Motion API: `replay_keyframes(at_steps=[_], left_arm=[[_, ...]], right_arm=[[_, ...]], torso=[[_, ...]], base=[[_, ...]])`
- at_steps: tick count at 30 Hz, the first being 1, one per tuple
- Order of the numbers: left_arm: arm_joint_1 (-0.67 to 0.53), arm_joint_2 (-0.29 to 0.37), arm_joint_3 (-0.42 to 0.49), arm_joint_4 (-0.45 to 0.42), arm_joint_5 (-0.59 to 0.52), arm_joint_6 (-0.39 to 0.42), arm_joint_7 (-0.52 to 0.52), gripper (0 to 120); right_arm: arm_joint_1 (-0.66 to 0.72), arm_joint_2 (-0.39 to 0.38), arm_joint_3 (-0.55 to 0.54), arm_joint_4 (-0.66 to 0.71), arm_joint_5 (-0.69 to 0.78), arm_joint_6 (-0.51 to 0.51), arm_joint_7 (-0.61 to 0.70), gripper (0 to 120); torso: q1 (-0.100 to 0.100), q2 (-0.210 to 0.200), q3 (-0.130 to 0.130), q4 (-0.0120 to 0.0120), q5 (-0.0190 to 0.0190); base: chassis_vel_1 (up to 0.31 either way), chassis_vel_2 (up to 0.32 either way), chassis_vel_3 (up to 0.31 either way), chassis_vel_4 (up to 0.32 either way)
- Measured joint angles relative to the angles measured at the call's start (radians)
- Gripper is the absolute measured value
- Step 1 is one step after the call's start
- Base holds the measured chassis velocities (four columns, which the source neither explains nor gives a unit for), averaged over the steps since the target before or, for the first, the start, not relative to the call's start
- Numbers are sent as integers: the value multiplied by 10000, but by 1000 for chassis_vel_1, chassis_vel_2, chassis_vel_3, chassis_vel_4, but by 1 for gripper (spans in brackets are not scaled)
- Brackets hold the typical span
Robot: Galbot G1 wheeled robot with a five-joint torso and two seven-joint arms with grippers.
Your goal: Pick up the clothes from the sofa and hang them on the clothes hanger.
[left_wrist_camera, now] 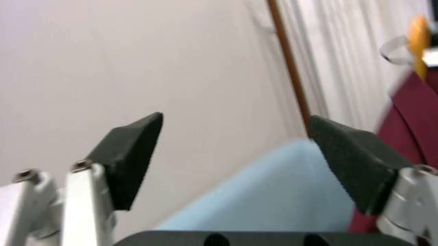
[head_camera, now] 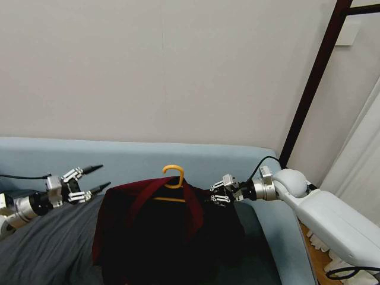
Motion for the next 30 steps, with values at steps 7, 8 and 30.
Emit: replay_keyframes(at_steps=[7,8,30], left_arm=[[479,-1458,-1,-2033,-116,51,-3271,100],[634,-1750,70,-2482,111,88,-3847,100],[3857,-4069,968,-7206,6856,3145,-11621,100]], right_arm=[[-487,-1332,755,1254,226,-437,797,7],[-708,-1573,990,1511,328,-545,986,6],[-846,-2596,277,3878,2658,-1392,6630,6]], torso=[[0,1,0,-5,-1],[0,0,0,-8,-2],[-2,1,-1,0,-4]], base=[[0,0,0,0],[0,0,0,0],[0,0,0,0]])
